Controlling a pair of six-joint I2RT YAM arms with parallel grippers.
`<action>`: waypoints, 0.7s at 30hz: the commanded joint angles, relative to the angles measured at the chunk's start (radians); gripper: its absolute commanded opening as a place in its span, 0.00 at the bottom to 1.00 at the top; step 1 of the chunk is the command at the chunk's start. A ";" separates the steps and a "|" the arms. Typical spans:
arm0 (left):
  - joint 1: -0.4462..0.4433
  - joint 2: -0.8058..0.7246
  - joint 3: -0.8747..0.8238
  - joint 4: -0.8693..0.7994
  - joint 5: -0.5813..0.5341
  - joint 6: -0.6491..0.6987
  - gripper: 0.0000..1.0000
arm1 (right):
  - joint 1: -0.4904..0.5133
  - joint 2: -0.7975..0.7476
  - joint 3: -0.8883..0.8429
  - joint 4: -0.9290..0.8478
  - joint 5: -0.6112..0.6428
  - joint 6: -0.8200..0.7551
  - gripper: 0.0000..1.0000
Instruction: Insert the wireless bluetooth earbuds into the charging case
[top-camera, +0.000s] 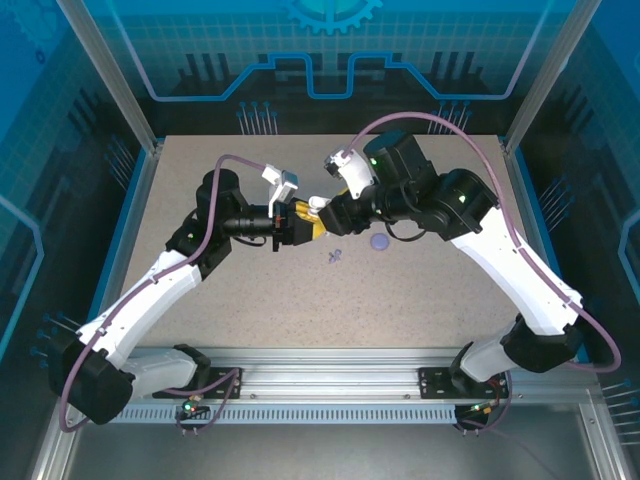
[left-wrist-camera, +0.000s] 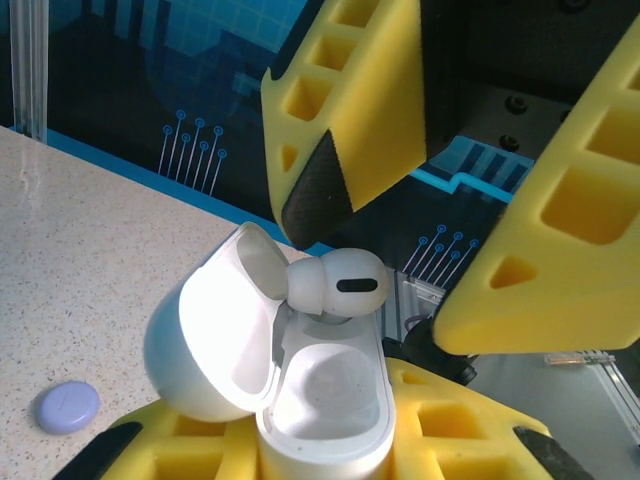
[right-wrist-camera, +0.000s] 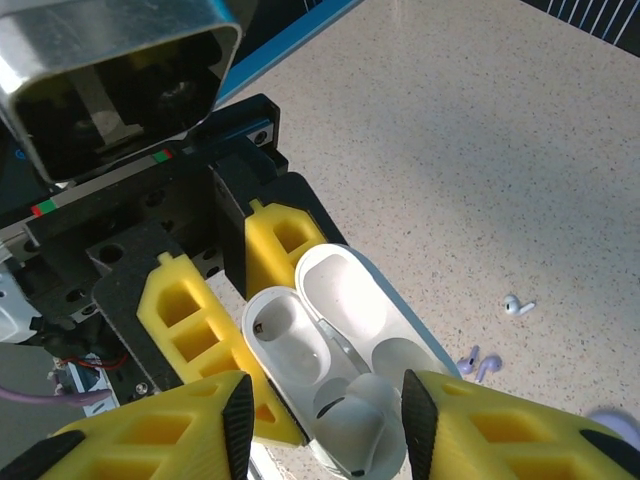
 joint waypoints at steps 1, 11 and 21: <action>-0.007 -0.003 0.038 -0.006 -0.008 0.032 0.12 | -0.009 0.012 0.035 -0.028 0.015 0.016 0.45; -0.007 -0.006 0.032 0.002 -0.017 0.024 0.12 | -0.014 0.009 0.017 -0.035 0.031 0.015 0.30; -0.007 -0.014 0.019 0.043 0.012 -0.001 0.12 | -0.070 -0.034 -0.049 0.000 -0.073 0.003 0.27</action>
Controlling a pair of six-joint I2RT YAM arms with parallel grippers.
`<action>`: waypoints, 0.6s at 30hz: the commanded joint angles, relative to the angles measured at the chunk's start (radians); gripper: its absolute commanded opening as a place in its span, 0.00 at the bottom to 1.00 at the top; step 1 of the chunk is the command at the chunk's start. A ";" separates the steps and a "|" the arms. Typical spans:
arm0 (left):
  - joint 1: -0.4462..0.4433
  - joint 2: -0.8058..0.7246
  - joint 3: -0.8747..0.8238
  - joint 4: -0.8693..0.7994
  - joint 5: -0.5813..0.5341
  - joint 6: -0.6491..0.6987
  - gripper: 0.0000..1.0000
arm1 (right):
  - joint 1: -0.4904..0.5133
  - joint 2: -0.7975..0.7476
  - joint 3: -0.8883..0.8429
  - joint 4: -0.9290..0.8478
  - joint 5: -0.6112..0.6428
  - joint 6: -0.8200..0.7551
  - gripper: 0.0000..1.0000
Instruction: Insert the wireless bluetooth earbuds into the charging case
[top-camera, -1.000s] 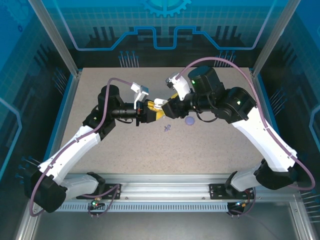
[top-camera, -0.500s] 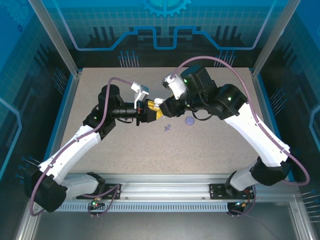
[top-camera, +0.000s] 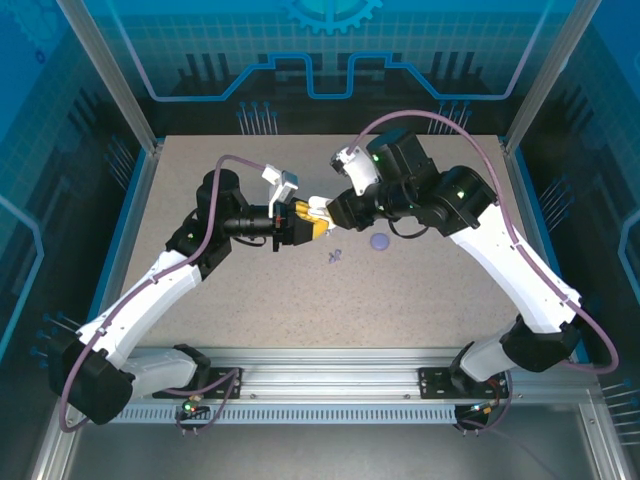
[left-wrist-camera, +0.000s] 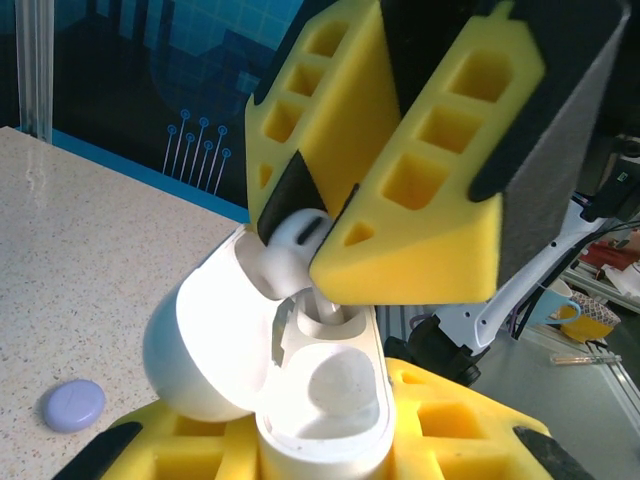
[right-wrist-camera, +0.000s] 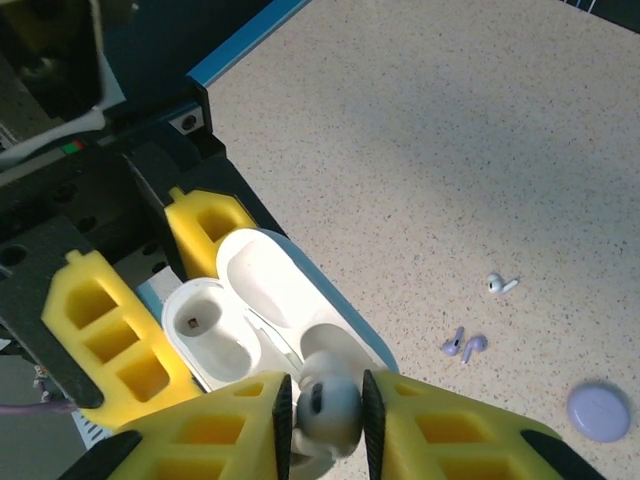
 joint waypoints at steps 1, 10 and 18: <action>-0.008 -0.014 0.018 0.054 0.028 -0.013 0.12 | -0.024 -0.035 -0.024 0.010 -0.069 -0.013 0.27; -0.007 0.001 0.018 0.075 0.069 -0.036 0.11 | -0.038 -0.073 -0.076 0.062 -0.169 -0.057 0.24; -0.006 0.014 0.024 0.084 0.089 -0.045 0.11 | -0.054 -0.090 -0.102 0.083 -0.210 -0.082 0.19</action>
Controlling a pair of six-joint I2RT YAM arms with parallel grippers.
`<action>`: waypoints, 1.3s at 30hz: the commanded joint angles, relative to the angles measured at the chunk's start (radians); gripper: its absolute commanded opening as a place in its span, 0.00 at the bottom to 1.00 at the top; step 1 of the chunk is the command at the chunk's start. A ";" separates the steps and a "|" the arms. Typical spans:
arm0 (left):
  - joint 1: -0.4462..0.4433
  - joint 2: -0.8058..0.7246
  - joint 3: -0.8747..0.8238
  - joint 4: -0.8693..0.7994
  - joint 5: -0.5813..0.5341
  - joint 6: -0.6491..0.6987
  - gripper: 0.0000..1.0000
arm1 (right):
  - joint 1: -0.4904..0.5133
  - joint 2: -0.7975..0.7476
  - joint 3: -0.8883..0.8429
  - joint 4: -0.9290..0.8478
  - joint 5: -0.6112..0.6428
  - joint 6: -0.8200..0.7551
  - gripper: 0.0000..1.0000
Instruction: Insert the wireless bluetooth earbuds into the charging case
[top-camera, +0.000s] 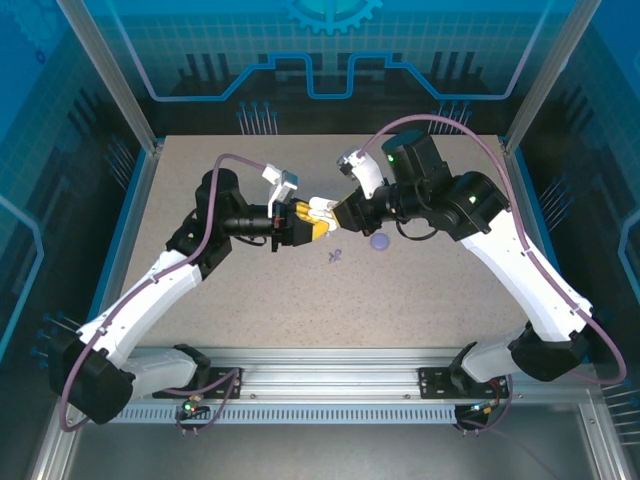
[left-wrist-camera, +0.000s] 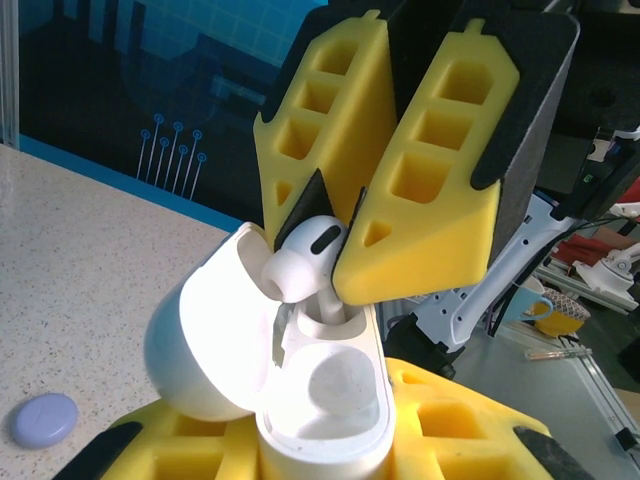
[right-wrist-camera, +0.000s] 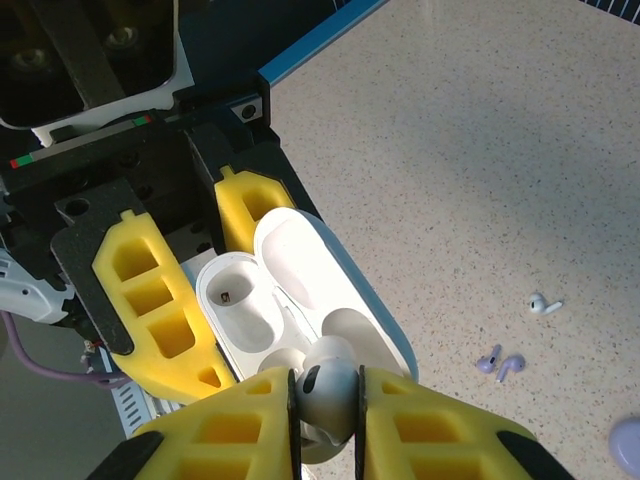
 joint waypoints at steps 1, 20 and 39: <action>-0.005 0.011 0.024 0.049 0.037 -0.008 0.11 | -0.009 -0.024 -0.019 0.022 -0.069 -0.031 0.19; -0.006 0.013 0.041 0.074 0.102 -0.021 0.11 | -0.009 -0.034 -0.022 -0.032 -0.158 -0.123 0.21; -0.006 0.022 0.060 -0.004 0.092 0.039 0.11 | -0.006 -0.104 -0.011 0.016 0.007 -0.083 0.67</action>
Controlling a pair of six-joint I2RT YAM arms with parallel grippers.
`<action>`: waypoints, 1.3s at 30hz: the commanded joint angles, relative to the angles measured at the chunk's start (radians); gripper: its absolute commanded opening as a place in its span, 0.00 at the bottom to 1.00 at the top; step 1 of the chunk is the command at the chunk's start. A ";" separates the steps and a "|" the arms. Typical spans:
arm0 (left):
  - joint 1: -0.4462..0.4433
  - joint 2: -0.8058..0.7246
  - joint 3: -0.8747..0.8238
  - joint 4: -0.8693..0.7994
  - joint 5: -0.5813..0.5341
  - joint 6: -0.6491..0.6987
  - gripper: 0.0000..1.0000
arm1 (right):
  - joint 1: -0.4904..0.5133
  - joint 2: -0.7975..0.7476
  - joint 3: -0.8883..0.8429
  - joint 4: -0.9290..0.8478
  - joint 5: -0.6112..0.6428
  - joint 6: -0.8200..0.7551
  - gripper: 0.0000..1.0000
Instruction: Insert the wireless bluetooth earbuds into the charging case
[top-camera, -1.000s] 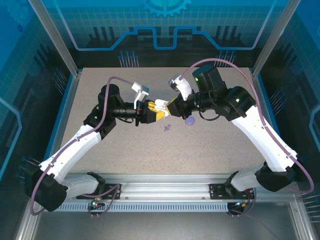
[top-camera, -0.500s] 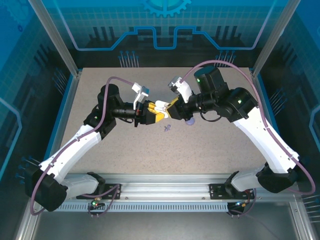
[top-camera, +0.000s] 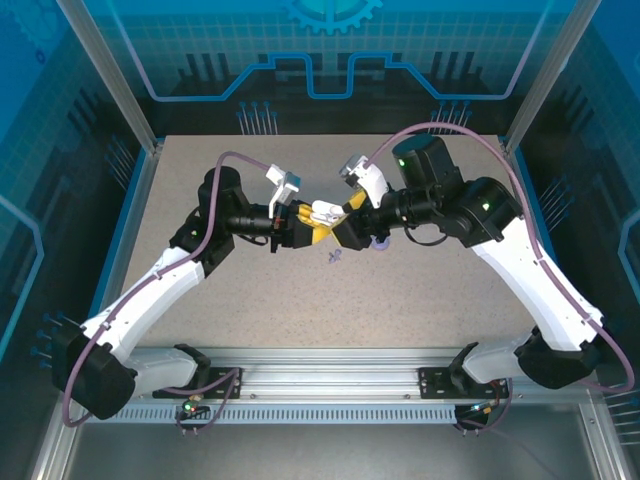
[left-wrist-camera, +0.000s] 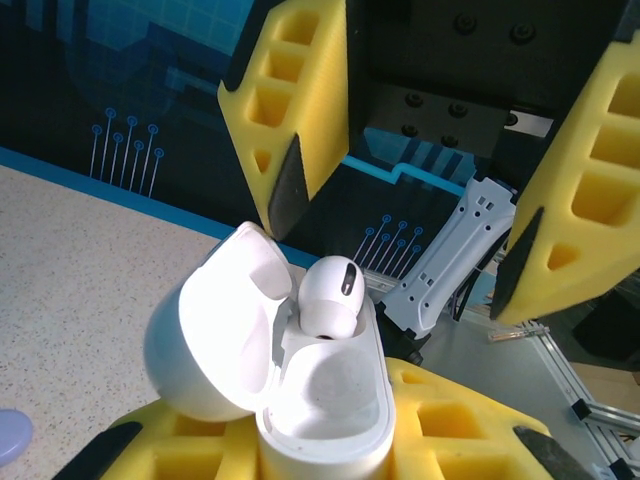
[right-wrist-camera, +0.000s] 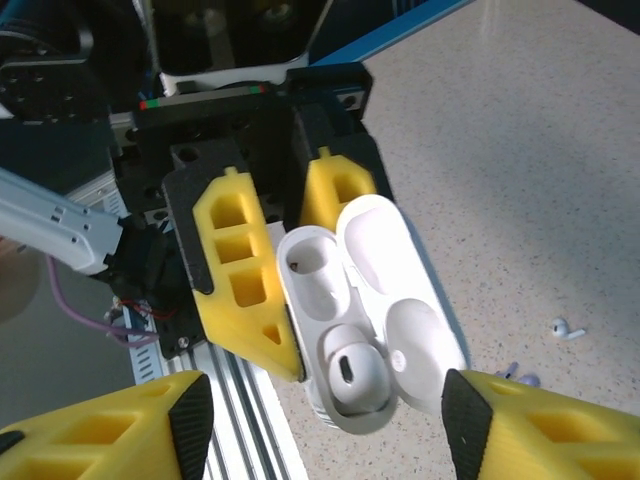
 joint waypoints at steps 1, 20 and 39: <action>-0.006 -0.002 0.046 -0.033 -0.007 0.039 0.11 | -0.001 -0.058 0.001 0.048 0.103 0.034 0.68; 0.019 -0.114 -0.123 -0.098 -0.141 0.045 0.11 | -0.211 0.070 -0.238 0.140 0.343 0.204 0.71; 0.080 -0.296 -0.296 -0.115 -0.200 -0.020 0.11 | -0.260 0.768 0.016 0.221 0.088 0.155 0.27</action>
